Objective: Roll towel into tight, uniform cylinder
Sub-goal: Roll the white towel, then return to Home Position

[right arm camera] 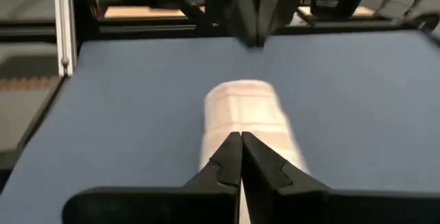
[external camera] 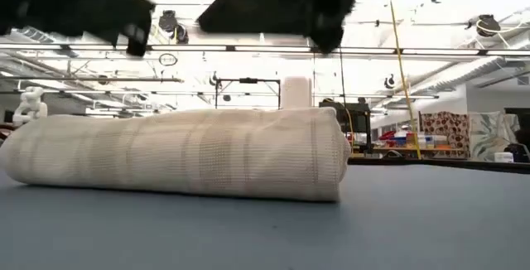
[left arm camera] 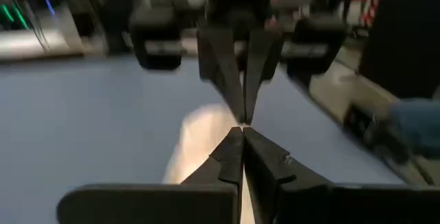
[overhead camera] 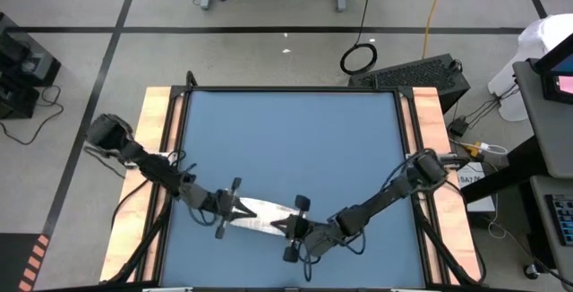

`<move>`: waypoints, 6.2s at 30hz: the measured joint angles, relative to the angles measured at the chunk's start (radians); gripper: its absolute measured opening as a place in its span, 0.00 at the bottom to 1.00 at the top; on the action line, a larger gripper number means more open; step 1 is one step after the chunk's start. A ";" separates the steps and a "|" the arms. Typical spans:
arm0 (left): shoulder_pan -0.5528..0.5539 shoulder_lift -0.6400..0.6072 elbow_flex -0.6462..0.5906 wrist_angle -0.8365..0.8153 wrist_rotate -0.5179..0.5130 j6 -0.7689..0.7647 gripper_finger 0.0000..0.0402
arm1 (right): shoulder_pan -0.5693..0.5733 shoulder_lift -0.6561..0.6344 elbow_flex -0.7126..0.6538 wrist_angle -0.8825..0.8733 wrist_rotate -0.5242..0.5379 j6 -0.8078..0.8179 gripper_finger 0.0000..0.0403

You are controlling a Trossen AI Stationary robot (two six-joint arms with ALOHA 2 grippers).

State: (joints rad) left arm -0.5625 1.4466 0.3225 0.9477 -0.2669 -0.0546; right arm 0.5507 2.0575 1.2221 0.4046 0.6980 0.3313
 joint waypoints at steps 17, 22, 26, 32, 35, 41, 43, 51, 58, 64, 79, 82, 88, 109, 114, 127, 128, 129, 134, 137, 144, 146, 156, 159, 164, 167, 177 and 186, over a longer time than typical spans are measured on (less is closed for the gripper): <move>0.313 -0.198 0.003 -0.083 0.189 0.165 0.04 | 0.024 -0.602 -0.486 -0.085 -0.141 -0.250 0.00; 0.368 -0.199 0.001 -0.132 0.192 0.168 0.04 | -0.005 -0.727 -0.695 0.051 -0.158 -0.239 0.00; 0.401 -0.199 -0.058 -0.101 0.192 0.148 0.04 | -0.030 -0.809 -0.813 0.109 -0.220 -0.243 0.00; 0.422 -0.201 -0.184 0.043 0.179 0.086 0.04 | -0.062 -0.874 -0.963 0.226 -0.257 -0.252 0.00; 0.427 -0.201 -0.231 0.093 0.163 0.065 0.04 | -0.063 -0.875 -1.033 0.322 -0.260 -0.241 0.00; 0.454 -0.201 -0.295 0.152 0.160 0.041 0.04 | -0.063 -0.875 -1.164 0.529 -0.255 -0.252 0.00; 0.462 -0.200 -0.315 0.181 0.159 0.041 0.04 | -0.063 -0.875 -1.204 0.593 -0.258 -0.267 0.00; 0.498 -0.210 -0.317 0.195 0.172 0.059 0.04 | -0.080 -0.883 -1.209 0.578 -0.259 -0.355 0.00; 0.532 -0.330 -0.317 0.093 0.185 0.087 0.04 | -0.143 -0.913 -1.209 0.471 -0.258 -0.350 0.00; 0.532 -0.499 -0.317 -0.067 0.185 0.088 0.04 | -0.179 -1.029 -1.209 0.285 -0.259 -0.310 0.00; 0.531 -0.967 -0.317 -0.522 0.168 0.087 0.04 | -0.269 -1.487 -1.208 0.004 -0.321 -0.444 0.00; 0.531 -1.040 -0.317 -0.584 0.165 0.087 0.04 | -0.284 -1.570 -1.208 -0.069 -0.347 -0.444 0.00; 0.531 -1.173 -0.317 -0.713 0.165 0.098 0.04 | -0.295 -1.699 -1.208 -0.172 -0.365 -0.429 0.00; 0.553 -1.446 -0.315 -0.929 0.181 0.122 0.04 | -0.295 -1.904 -1.207 -0.338 -0.365 -0.437 0.00; 0.579 -1.446 -0.315 -0.933 0.178 0.122 0.04 | -0.295 -1.942 -1.207 -0.339 -0.365 -0.485 0.00; 0.616 -1.444 -0.314 -0.938 0.184 0.114 0.04 | -0.309 -2.053 -1.207 -0.341 -0.386 -0.553 0.00; 0.617 -1.444 -0.314 -0.938 0.184 0.113 0.04 | -0.309 -2.054 -1.207 -0.341 -0.394 -0.553 0.00; 0.617 -1.443 -0.314 -0.939 0.185 0.112 0.04 | -0.309 -2.054 -1.207 -0.342 -0.401 -0.553 0.00; 0.617 -1.443 -0.313 -0.942 0.200 0.086 0.04 | -0.309 -2.054 -1.207 -0.345 -0.421 -0.521 0.00; 0.616 -1.443 -0.312 -0.943 0.210 0.086 0.04 | -0.309 -2.053 -1.207 -0.348 -0.446 -0.509 0.00; 0.617 -1.443 -0.312 -0.944 0.211 0.086 0.04 | -0.309 -2.053 -1.207 -0.348 -0.446 -0.480 0.00; 0.617 -1.443 -0.312 -0.944 0.211 0.086 0.04 | -0.309 -2.053 -1.207 -0.349 -0.446 -0.477 0.00; 0.617 -1.442 -0.312 -0.946 0.220 0.066 0.04 | -0.309 -2.053 -1.196 -0.385 -0.470 -0.443 0.00; 0.617 -1.440 -0.312 -0.947 0.229 0.043 0.04 | -0.309 -2.053 -1.196 -0.385 -0.469 -0.444 0.00; 0.616 -1.440 -0.312 -0.949 0.244 0.033 0.04 | -0.314 -2.052 -1.207 -0.352 -0.470 -0.438 0.00; 0.616 -1.440 -0.312 -0.949 0.244 0.033 0.04 | -0.323 -2.054 -1.207 -0.351 -0.491 -0.459 0.00; 0.616 -1.440 -0.312 -0.949 0.244 0.031 0.04 | -0.451 -2.054 -1.207 -0.370 -0.597 -0.475 0.00; 0.616 -1.440 -0.312 -0.949 0.244 0.030 0.04 | -0.499 -2.054 -1.207 -0.380 -0.653 -0.440 0.00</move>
State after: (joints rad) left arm 0.0540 0.0063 0.0101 -0.0017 -0.0227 -0.0246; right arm 0.0513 0.0036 0.0154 0.0242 0.0452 -0.1090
